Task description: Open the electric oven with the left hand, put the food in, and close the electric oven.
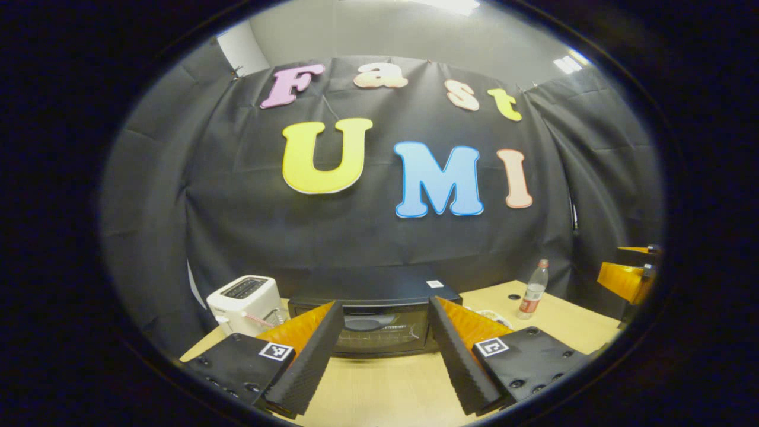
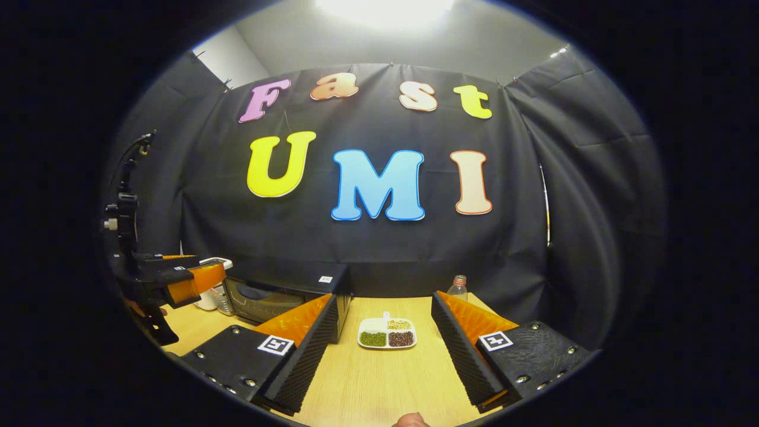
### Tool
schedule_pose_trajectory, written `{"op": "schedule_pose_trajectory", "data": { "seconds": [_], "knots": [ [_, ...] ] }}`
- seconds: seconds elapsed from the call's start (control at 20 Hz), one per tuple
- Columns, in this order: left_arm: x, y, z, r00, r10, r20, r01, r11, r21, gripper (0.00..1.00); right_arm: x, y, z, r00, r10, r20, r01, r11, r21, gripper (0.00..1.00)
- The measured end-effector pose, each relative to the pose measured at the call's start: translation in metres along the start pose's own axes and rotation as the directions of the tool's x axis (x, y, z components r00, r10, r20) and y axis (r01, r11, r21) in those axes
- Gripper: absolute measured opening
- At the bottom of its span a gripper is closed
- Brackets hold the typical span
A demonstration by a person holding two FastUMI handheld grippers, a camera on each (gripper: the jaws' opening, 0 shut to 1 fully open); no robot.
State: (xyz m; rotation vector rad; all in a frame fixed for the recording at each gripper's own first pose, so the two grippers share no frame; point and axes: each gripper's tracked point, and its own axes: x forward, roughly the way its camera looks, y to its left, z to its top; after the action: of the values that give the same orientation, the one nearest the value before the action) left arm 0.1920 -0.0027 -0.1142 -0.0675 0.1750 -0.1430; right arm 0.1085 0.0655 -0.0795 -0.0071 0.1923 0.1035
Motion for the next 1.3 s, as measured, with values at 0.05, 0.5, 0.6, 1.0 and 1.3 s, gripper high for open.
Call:
{"op": "schedule_pose_trajectory", "data": {
  "seconds": [0.05, 0.5, 0.6, 1.0, 1.3],
  "knots": [
    [-0.015, -0.006, 0.008, 1.0, 0.013, 0.011, -0.013, 1.0, -0.003, 0.95, -0.005, -0.004, 0.004, 1.0, 0.008, 0.006, -0.008, 1.0, 0.01, 0.98],
    [-0.147, -0.037, 0.035, 0.992, 0.11, 0.055, -0.11, 0.994, 0.008, 1.0, -0.07, -0.026, 0.018, 0.995, 0.079, 0.054, -0.08, 0.997, 0.017, 0.98],
    [-0.168, -0.034, 0.036, 0.991, 0.12, 0.059, -0.12, 0.993, 0.001, 1.0, -0.082, -0.022, 0.022, 0.994, 0.082, 0.074, -0.083, 0.996, 0.012, 0.98],
    [-0.214, -0.011, 0.048, 0.989, 0.111, 0.095, -0.114, 0.993, 0.02, 1.0, -0.116, 0.004, 0.027, 0.994, 0.054, 0.094, -0.054, 0.999, -0.004, 0.98],
    [-0.22, 0.0, 0.062, 0.988, 0.093, 0.125, -0.092, 0.996, -0.009, 1.0, -0.129, 0.01, 0.034, 0.994, 0.017, 0.105, -0.02, 1.0, 0.024, 0.98]
  ]
}}
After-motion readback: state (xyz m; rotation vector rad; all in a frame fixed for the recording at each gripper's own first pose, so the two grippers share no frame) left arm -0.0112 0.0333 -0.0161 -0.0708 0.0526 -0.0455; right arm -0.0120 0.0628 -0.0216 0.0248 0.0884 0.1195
